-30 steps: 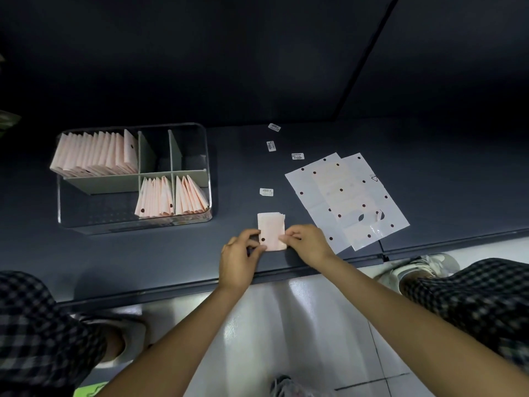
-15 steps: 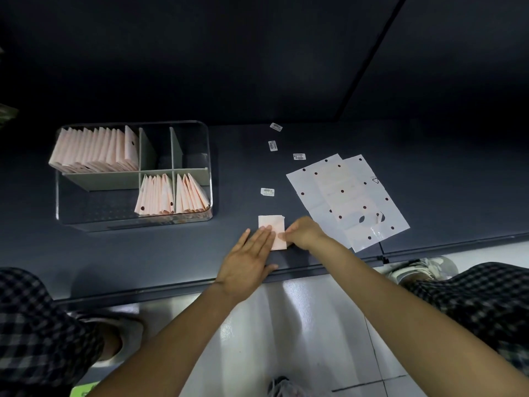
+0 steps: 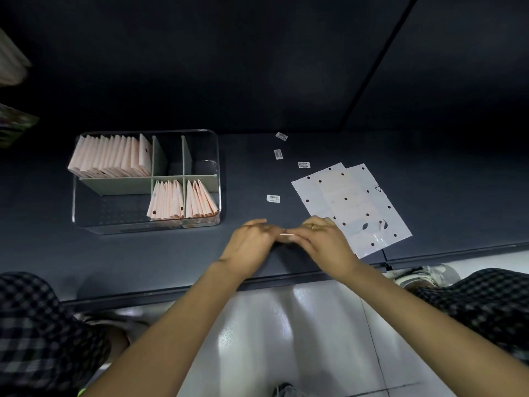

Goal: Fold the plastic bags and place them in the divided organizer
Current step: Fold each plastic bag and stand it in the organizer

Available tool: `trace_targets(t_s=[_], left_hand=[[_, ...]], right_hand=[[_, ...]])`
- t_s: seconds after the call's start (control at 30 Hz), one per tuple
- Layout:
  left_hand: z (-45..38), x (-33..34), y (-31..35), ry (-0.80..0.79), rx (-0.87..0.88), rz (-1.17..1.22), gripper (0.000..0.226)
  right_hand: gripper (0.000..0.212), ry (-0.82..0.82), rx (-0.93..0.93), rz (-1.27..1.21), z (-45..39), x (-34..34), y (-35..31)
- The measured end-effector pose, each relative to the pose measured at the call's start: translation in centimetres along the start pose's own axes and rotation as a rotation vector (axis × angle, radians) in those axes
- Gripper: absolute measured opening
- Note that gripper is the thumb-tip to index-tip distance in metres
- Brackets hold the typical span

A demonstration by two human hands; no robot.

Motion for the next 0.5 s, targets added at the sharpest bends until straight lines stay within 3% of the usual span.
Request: trace_targets(t_s=[0.07,0.2,0.3,0.4,0.5], left_hand=[[0.1,-1.2,-0.1,0.038,-0.069,0.18,0.017],[0.6,-2.3,-1.8,0.058,-0.242,0.727,0.008],[1.2,-2.6,-2.5,0.059,-0.299,0.875,0.003],[1.6,-3.1,-2.7,0.11,-0.332,1.01,0.015],[2.2,-4.2,-3.1,0.26,-0.399,0.972,0.015]], right_hand=[[0.016,0.022,0.045,-0.061,-0.5,-0.8,0.1],[0.017,-0.023,0.194,-0.42,-2.0,-1.9,0.7],[0.018,-0.01,0.242,-0.548,-3.2,-2.5,0.3],[0.018,0.019,0.335,-0.686,-4.1,-2.1,-0.2],[0.01,0.177,0.431,-0.81,-4.3,-1.6,-1.4]])
Point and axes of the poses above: each hand's wrist, its own z-axis away from the middle knuckle, its own x-axis out of the palm, y = z × x, the point moved 5 cm from there along -z, towards the middle knuckle, and after that the axes turned 6 degrees about -y, right-handed, at the moved point
